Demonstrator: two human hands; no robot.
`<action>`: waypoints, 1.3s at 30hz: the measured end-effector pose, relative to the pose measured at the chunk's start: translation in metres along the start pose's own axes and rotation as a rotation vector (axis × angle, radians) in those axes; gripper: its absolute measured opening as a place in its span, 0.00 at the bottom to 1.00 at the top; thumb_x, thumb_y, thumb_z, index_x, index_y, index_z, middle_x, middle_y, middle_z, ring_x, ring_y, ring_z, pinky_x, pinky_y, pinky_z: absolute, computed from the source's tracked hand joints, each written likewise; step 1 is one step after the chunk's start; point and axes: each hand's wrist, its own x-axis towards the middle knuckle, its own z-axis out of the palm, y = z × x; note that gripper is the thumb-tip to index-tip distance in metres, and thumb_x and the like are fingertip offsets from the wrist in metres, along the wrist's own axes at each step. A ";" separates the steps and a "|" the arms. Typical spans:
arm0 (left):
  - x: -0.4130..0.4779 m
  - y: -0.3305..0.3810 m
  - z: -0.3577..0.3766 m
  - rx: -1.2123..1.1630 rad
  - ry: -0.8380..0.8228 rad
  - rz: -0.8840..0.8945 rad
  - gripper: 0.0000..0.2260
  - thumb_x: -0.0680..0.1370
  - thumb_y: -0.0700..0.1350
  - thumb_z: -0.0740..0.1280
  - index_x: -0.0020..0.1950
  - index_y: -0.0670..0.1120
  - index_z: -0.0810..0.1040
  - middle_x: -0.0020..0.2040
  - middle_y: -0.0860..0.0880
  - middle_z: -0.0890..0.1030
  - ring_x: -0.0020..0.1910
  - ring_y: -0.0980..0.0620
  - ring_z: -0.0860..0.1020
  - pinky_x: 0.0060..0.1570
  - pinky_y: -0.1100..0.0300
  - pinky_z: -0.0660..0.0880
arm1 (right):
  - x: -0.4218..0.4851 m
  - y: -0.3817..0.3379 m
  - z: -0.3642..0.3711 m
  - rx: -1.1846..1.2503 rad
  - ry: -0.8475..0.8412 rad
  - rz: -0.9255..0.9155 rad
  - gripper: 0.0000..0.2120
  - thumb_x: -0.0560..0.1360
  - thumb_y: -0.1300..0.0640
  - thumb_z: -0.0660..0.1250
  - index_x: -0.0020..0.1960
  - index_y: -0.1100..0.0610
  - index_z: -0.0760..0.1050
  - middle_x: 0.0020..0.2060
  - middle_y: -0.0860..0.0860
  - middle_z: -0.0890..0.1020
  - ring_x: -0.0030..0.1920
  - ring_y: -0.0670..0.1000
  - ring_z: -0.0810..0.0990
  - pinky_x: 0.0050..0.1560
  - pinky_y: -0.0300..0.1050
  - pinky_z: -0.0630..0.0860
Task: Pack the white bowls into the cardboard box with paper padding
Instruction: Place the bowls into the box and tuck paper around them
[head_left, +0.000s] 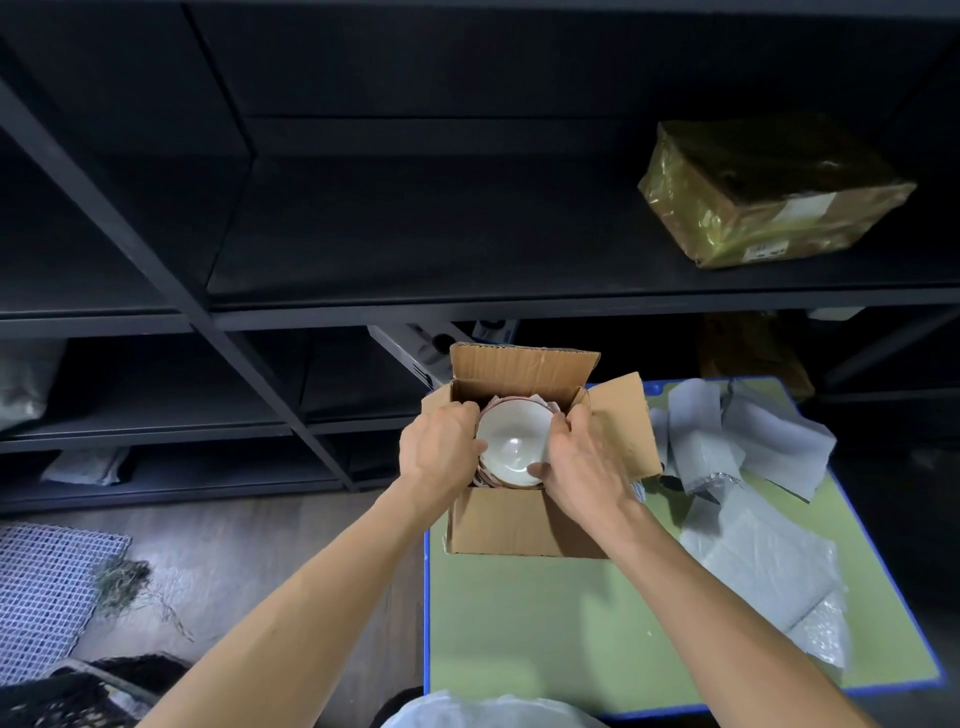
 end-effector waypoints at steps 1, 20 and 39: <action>0.000 0.001 0.000 0.004 -0.005 0.003 0.09 0.77 0.50 0.70 0.44 0.49 0.72 0.43 0.52 0.79 0.40 0.47 0.77 0.39 0.53 0.76 | 0.001 0.000 -0.001 0.010 -0.007 0.002 0.31 0.77 0.46 0.69 0.71 0.63 0.66 0.59 0.57 0.68 0.56 0.57 0.72 0.43 0.47 0.71; -0.025 -0.012 0.007 -0.270 0.119 0.091 0.01 0.81 0.46 0.62 0.51 0.50 0.73 0.47 0.53 0.77 0.35 0.50 0.76 0.32 0.54 0.74 | -0.009 -0.002 -0.003 0.022 -0.012 0.009 0.29 0.80 0.54 0.66 0.75 0.64 0.61 0.63 0.58 0.67 0.59 0.56 0.70 0.47 0.45 0.71; -0.053 -0.013 0.013 -0.459 0.039 -0.124 0.15 0.81 0.42 0.61 0.66 0.54 0.65 0.44 0.53 0.77 0.35 0.57 0.72 0.29 0.68 0.64 | -0.041 0.013 0.005 0.108 0.113 -0.074 0.13 0.82 0.62 0.56 0.63 0.59 0.72 0.59 0.53 0.73 0.58 0.53 0.73 0.51 0.43 0.72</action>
